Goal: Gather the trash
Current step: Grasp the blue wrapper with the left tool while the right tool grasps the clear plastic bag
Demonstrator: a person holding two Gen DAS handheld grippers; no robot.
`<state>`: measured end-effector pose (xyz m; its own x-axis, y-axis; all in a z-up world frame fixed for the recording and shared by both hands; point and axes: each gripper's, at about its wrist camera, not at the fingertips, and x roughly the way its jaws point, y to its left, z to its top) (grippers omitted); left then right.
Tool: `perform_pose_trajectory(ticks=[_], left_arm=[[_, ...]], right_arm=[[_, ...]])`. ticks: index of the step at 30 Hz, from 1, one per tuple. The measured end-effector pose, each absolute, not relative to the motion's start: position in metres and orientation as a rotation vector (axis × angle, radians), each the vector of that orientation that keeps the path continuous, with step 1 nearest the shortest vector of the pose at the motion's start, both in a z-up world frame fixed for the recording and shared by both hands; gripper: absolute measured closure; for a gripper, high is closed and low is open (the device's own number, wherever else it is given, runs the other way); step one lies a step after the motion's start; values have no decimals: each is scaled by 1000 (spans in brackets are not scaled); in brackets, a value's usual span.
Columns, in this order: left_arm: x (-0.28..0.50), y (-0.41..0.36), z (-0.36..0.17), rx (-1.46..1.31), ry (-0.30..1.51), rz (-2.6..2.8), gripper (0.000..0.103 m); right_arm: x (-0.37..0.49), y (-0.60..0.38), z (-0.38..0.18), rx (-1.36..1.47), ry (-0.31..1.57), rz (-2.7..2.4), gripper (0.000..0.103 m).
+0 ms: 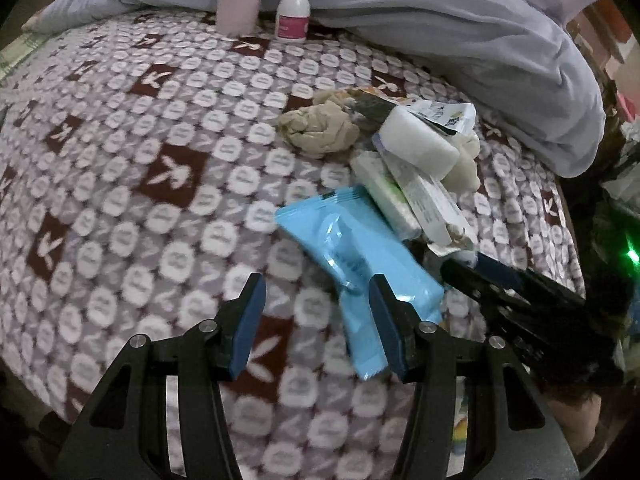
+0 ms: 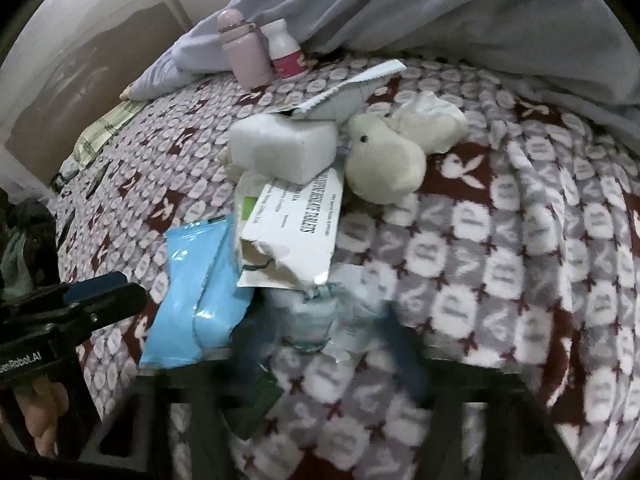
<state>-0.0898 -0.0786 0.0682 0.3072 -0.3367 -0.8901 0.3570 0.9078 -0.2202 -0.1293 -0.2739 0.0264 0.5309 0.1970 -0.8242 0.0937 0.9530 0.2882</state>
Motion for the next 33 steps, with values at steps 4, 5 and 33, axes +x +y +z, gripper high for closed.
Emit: perform_pose_trajectory(ticks=[4, 5, 33], left_arm=[[-80, -95, 57, -23, 1198, -491, 51], [-78, -99, 56, -38, 1202, -501, 50], [-115, -100, 121, -59, 1083, -621, 71]], right_arm=[[-149, -288, 36, 304, 986, 24, 66], [-153, -291, 38, 305, 985, 17, 66], [-238, -315, 81, 296, 881, -42, 66]])
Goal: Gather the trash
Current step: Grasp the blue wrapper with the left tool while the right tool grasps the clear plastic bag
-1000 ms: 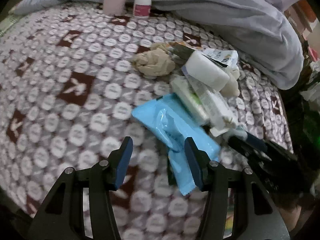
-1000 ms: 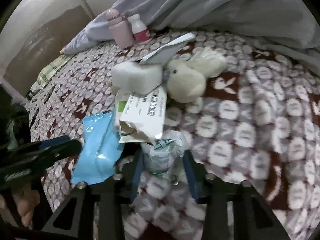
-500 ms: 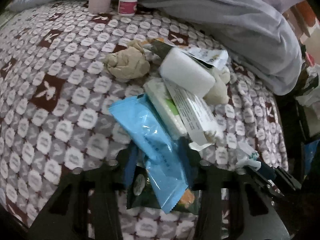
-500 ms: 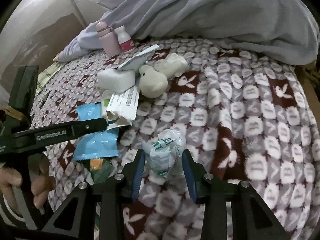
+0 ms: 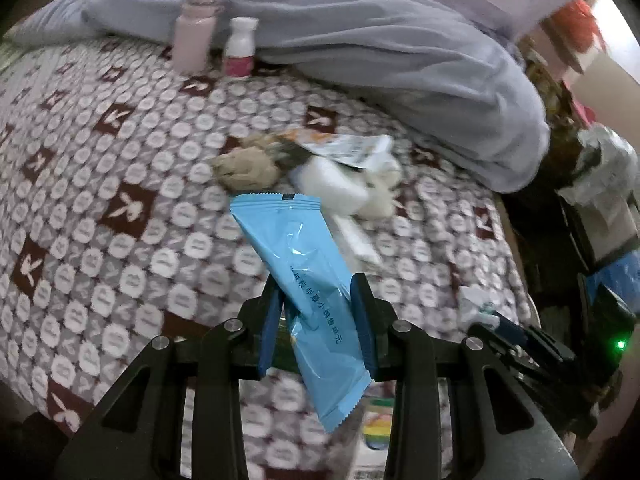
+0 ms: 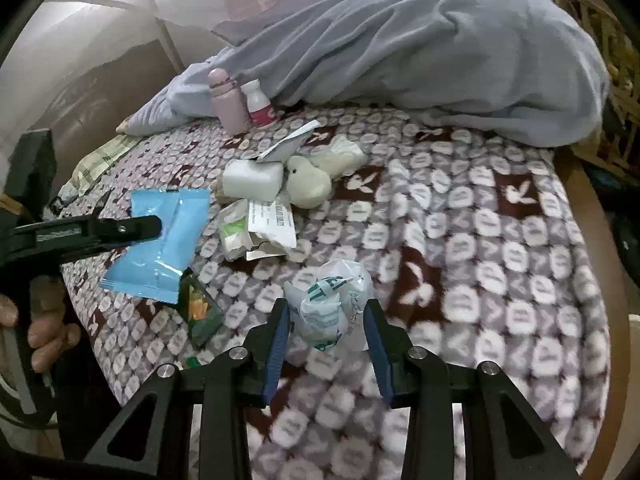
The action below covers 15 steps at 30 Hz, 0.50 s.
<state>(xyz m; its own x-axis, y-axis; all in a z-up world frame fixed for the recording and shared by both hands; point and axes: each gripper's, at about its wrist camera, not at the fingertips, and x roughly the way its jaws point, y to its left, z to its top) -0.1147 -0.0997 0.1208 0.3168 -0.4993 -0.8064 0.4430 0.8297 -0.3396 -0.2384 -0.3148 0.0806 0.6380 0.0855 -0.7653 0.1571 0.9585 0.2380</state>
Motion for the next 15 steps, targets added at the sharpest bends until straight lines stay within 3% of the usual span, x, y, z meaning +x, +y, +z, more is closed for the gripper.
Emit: perform_pose_trajectory(ticks=[15], left_arm=[[-186, -196, 134, 93, 1055, -776, 71]], right_arm=[[-301, -360, 100, 318, 825, -169, 66]])
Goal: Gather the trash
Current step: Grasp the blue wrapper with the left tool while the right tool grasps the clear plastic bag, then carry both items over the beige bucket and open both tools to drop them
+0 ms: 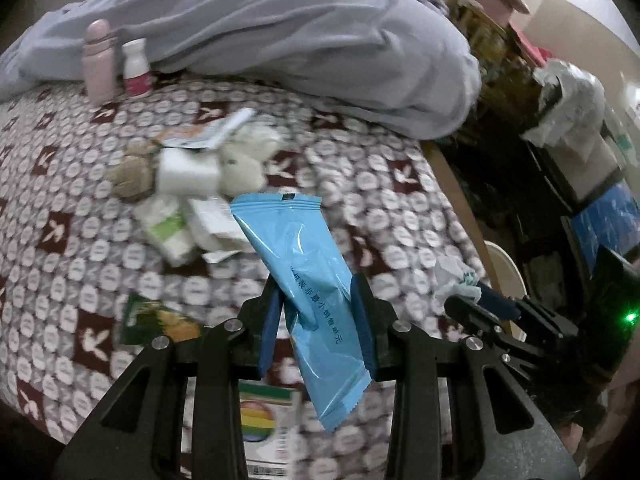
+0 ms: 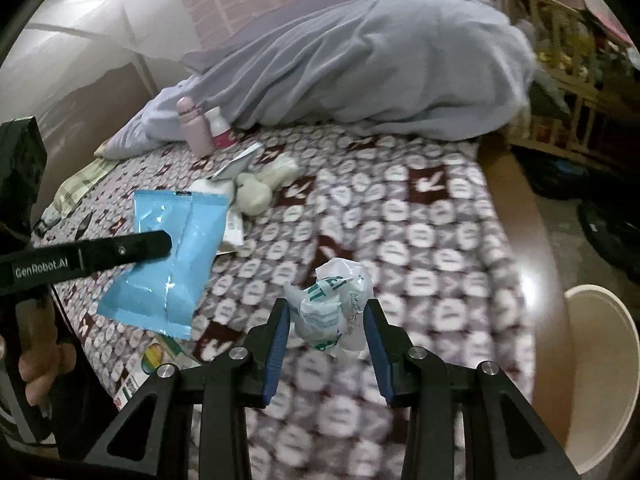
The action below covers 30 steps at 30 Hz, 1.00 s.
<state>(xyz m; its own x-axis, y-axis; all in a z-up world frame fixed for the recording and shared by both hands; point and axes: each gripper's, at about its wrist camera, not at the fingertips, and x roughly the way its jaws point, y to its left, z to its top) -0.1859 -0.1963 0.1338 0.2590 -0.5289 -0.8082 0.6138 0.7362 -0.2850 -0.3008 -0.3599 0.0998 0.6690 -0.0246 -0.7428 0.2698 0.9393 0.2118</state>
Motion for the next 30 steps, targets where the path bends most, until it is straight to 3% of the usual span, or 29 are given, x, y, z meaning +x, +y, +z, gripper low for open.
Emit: perform_pose_trajectory(ticks=[30], left_arm=[[-290, -357, 142, 339, 1001, -992, 71]], right_arm=[[-430, -479, 108, 404, 777, -469, 66]])
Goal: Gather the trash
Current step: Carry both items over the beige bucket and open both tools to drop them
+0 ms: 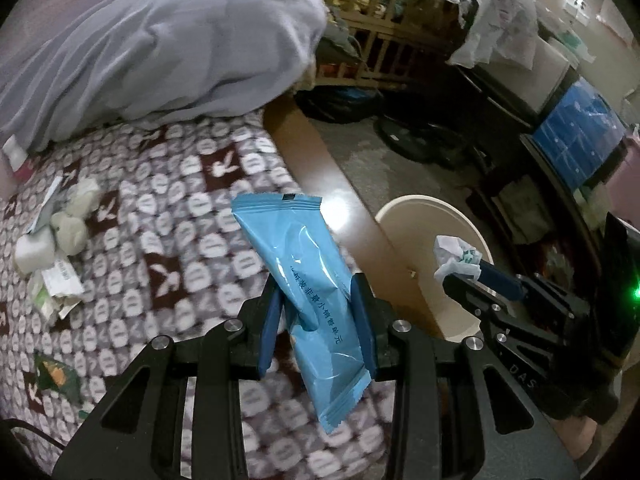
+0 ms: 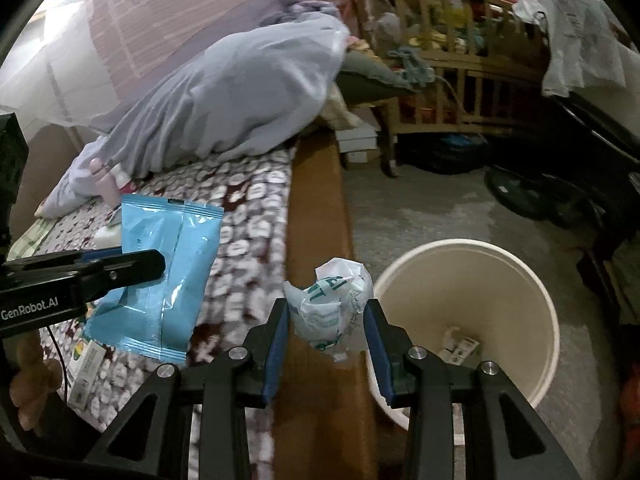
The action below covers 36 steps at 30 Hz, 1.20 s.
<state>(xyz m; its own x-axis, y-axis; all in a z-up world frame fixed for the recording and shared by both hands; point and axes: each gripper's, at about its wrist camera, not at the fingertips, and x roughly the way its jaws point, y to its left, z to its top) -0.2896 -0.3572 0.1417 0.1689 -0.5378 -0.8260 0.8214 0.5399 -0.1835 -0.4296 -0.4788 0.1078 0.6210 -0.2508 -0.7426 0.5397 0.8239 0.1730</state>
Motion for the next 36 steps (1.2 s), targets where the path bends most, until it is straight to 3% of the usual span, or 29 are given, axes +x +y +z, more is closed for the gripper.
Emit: perform_pose_trajectory(ticks=[36], left_arm=[[-334, -458, 109, 323, 1111, -1161, 70]], right_arm=[[-500, -549, 74, 537, 798, -663, 66]])
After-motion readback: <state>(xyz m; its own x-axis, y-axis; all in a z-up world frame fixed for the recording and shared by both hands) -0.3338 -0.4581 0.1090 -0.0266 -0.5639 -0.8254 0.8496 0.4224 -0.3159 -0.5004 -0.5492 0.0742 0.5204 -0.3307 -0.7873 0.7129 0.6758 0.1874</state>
